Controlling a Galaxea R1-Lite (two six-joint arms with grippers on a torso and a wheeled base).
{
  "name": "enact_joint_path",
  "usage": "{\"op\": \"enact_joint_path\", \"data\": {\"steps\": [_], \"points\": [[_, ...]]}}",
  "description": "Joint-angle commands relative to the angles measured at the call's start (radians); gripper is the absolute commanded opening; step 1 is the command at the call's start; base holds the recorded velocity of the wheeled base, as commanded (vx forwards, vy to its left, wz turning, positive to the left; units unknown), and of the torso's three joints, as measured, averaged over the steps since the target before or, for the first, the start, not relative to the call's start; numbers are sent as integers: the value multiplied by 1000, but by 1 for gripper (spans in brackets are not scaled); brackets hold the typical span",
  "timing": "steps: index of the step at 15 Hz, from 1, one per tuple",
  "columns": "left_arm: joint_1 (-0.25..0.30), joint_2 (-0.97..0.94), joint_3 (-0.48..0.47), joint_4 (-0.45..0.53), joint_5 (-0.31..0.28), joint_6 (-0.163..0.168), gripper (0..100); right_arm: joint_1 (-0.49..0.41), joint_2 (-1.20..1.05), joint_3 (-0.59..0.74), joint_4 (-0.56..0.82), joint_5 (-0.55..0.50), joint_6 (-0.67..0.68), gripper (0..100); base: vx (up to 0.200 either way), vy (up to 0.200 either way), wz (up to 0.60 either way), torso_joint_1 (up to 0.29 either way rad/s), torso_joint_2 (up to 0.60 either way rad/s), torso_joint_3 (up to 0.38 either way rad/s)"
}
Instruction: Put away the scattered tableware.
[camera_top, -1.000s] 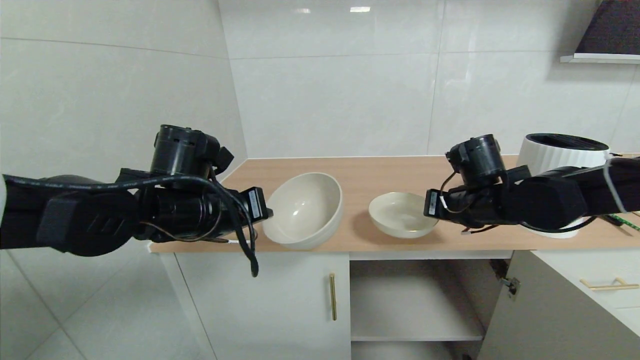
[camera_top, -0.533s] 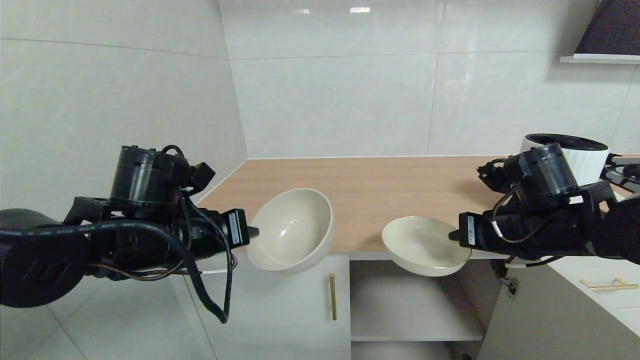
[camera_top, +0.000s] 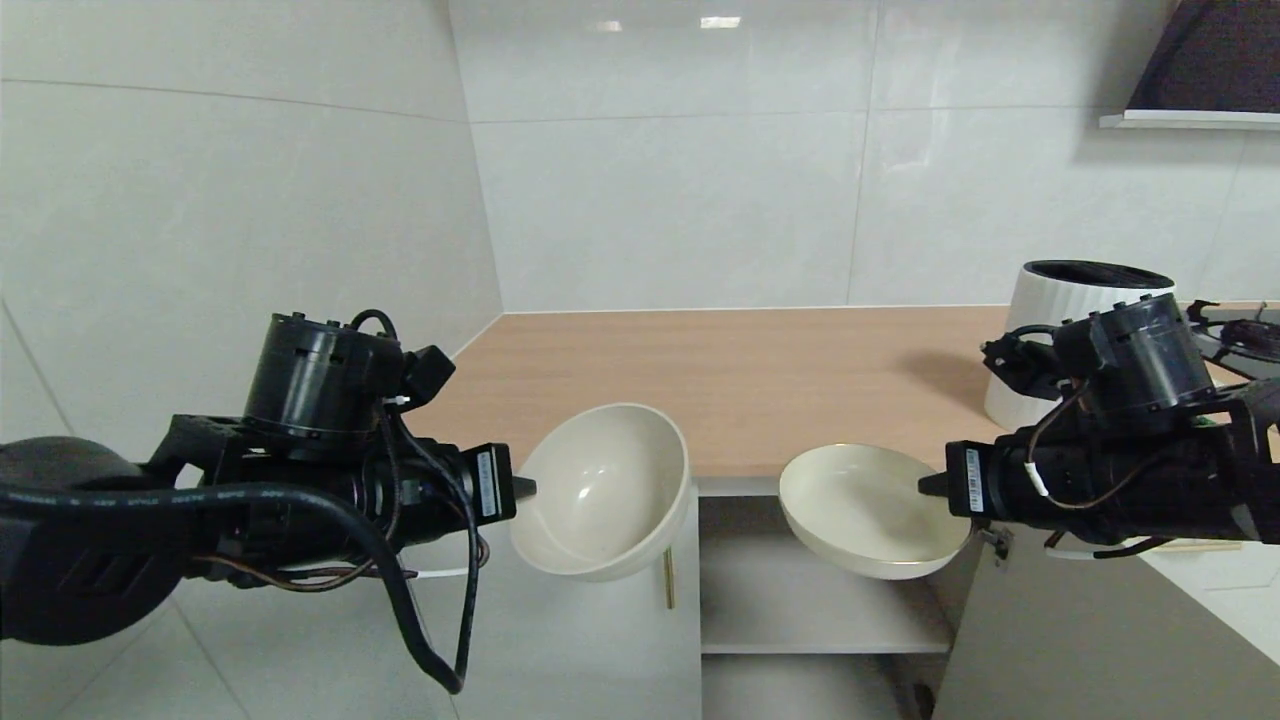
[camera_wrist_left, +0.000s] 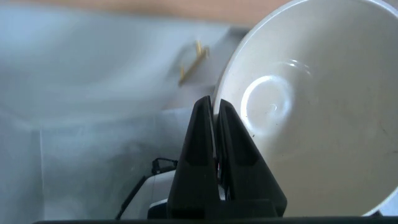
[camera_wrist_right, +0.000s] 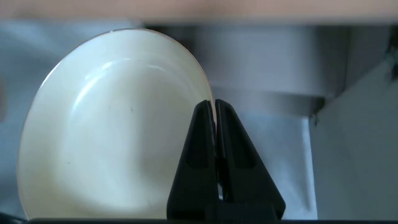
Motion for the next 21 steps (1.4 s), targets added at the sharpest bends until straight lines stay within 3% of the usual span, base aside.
{"op": "enact_joint_path", "data": {"steps": [1, 21], "points": [[-1, 14, 0, -1, 1, 0, 0, -2, 29, -1, -2, -2, 0, 0, 0, 0, 0, 0, 0, 0], [-8, 49, -2, -1, 5, 0, 0, -2, 105, -1, -17, -3, 0, 0, 0, 0, 0, -14, 35, 20]]}}
